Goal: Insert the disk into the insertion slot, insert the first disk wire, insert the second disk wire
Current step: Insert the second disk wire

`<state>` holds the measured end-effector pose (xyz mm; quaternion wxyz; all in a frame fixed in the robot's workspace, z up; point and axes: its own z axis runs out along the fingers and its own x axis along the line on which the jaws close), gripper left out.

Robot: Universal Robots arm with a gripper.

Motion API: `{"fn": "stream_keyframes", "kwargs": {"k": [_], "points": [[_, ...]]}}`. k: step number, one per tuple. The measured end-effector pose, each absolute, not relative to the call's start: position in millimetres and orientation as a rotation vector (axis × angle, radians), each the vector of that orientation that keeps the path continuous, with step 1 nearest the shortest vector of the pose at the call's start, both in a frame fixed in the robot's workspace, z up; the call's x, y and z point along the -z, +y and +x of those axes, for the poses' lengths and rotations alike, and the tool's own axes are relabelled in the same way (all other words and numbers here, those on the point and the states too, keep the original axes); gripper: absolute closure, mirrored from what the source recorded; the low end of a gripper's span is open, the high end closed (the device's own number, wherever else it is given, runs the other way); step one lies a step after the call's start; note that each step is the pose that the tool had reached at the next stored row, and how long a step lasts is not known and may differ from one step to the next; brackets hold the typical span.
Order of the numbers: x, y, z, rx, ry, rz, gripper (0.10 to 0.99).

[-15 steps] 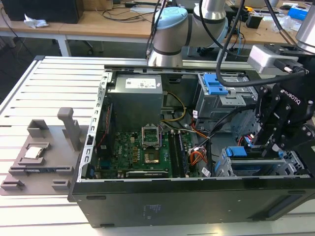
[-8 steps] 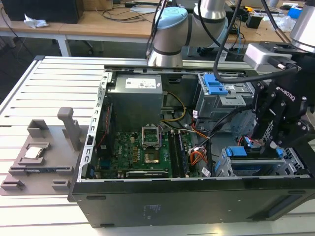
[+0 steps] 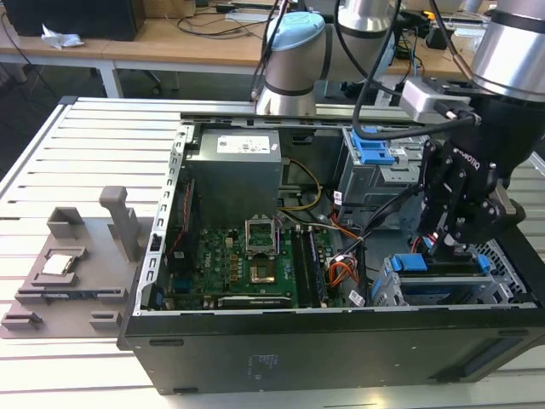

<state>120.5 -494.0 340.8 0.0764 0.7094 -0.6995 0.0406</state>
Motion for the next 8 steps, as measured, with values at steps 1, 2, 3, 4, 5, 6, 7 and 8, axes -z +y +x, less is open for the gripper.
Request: {"fn": "stream_keyframes", "kwargs": {"k": [1, 2, 3, 4, 5, 6, 7, 8], "points": [[-338.5, -493.3, 120.1, -0.122, -2.097, 2.126, 0.624], [-337.2, -492.8, 120.0, -0.122, -2.096, 2.126, 0.624], [-336.1, -492.0, 119.9, -0.123, -2.096, 2.126, 0.624], [-335.7, -490.2, 119.9, -0.125, -2.095, 2.125, 0.624], [-335.1, -488.8, 119.6, -0.129, -2.093, 2.123, 0.624], [-333.1, -488.3, 119.2, -0.146, -2.085, 2.113, 0.624], [-332.6, -488.1, 119.2, -0.162, -2.076, 2.104, 0.624], [-331.3, -487.9, 119.2, -0.183, -2.066, 2.092, 0.624]]}}
